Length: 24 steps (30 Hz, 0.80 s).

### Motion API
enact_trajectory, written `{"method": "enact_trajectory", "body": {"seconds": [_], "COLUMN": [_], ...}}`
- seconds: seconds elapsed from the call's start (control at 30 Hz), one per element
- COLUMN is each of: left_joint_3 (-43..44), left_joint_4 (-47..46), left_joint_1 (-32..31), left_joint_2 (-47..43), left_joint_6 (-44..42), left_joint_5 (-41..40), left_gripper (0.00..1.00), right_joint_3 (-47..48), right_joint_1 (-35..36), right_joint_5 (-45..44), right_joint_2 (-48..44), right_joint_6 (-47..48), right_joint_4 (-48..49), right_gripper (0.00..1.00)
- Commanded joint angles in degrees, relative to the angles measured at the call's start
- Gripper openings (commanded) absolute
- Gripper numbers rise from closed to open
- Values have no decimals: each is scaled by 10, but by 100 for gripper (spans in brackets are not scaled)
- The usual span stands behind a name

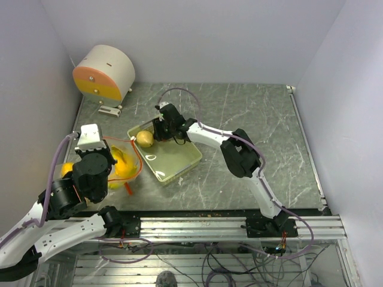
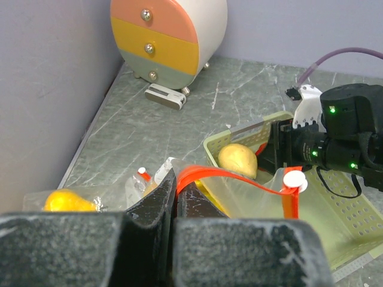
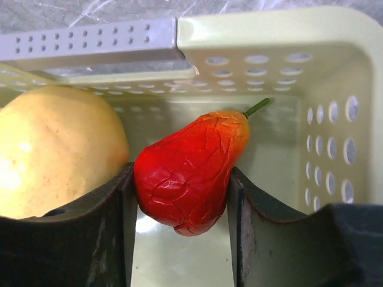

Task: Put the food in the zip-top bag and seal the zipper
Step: Pick up the fake fruit from the bin.

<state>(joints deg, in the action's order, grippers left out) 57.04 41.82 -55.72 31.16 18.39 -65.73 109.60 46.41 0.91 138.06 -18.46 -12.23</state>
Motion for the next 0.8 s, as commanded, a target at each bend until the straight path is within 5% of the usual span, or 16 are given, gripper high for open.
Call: {"method": "enact_trajectory", "body": {"seconds": [0.0, 0.27, 0.57, 0.77], "left_joint_3": [-5, -26, -78, -112], "left_joint_4": [-25, -29, -79, -115], "left_joint_1": [-2, -3, -3, -2], "left_joint_2": [-4, 16, 47, 77], "left_joint_6": [-6, 26, 63, 91], "left_joint_5": [1, 3, 24, 43], "left_gripper": [7, 7, 7, 7], "right_joint_3": [-46, -194, -375, -408], "right_joint_1": [-2, 3, 10, 42], "right_joint_5": [-26, 18, 378, 425], "right_joint_2": [-50, -256, -500, -536], "right_joint_6": [-4, 3, -1, 7], "right_joint_4": [15, 65, 209, 213], "right_gripper": [35, 28, 33, 36]}}
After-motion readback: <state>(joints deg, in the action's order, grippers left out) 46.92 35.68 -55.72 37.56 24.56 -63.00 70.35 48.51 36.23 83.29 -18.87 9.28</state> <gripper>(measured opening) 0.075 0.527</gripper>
